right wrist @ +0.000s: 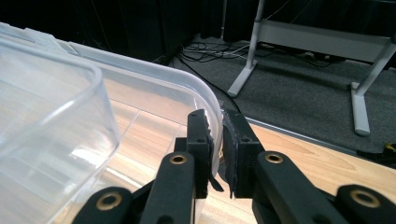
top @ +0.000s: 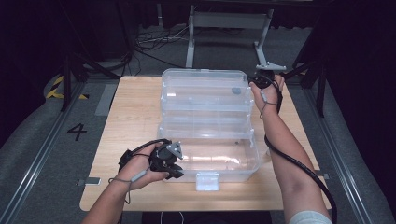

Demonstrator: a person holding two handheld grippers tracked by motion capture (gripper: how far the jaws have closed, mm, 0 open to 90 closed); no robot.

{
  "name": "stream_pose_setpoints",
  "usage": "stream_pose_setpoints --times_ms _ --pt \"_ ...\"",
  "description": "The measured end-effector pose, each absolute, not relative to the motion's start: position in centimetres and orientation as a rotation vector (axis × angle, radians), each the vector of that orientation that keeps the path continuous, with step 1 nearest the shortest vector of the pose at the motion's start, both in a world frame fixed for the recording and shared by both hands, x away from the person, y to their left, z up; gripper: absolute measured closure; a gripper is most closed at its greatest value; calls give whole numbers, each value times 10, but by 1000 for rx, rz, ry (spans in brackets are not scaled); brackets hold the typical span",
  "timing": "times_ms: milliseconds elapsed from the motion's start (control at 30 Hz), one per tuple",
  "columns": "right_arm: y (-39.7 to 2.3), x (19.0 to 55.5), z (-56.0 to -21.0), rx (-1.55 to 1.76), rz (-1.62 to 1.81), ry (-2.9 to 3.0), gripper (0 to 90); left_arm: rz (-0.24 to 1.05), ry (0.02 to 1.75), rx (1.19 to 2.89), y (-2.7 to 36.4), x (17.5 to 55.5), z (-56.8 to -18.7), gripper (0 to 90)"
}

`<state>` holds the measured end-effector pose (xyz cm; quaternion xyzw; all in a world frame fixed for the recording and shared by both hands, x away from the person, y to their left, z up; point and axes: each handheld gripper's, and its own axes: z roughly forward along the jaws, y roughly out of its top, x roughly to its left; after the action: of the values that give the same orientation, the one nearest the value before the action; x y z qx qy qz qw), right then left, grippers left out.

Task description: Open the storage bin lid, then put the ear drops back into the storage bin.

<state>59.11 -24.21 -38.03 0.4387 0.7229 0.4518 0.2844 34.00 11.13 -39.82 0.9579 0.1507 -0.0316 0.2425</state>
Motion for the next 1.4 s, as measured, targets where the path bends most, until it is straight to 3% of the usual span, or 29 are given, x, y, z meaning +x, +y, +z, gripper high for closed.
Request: stream_pose_setpoints --times_ms 67,500,867,1167,1400 --pt "-244 591 -381 1170 1209 1926 900 -88 412 2617 111 340 -398 789" --pt "-251 586 -373 1145 1231 1938 894 -95 415 2619 110 341 -399 787" --pt "-257 567 -349 1076 1311 1918 667 -103 395 2562 111 341 -387 775" --pt "-270 536 -329 1036 1358 1940 507 -46 457 2444 133 346 -363 680" --pt "-286 512 -320 1014 1364 1975 482 -10 490 2409 148 349 -353 660"
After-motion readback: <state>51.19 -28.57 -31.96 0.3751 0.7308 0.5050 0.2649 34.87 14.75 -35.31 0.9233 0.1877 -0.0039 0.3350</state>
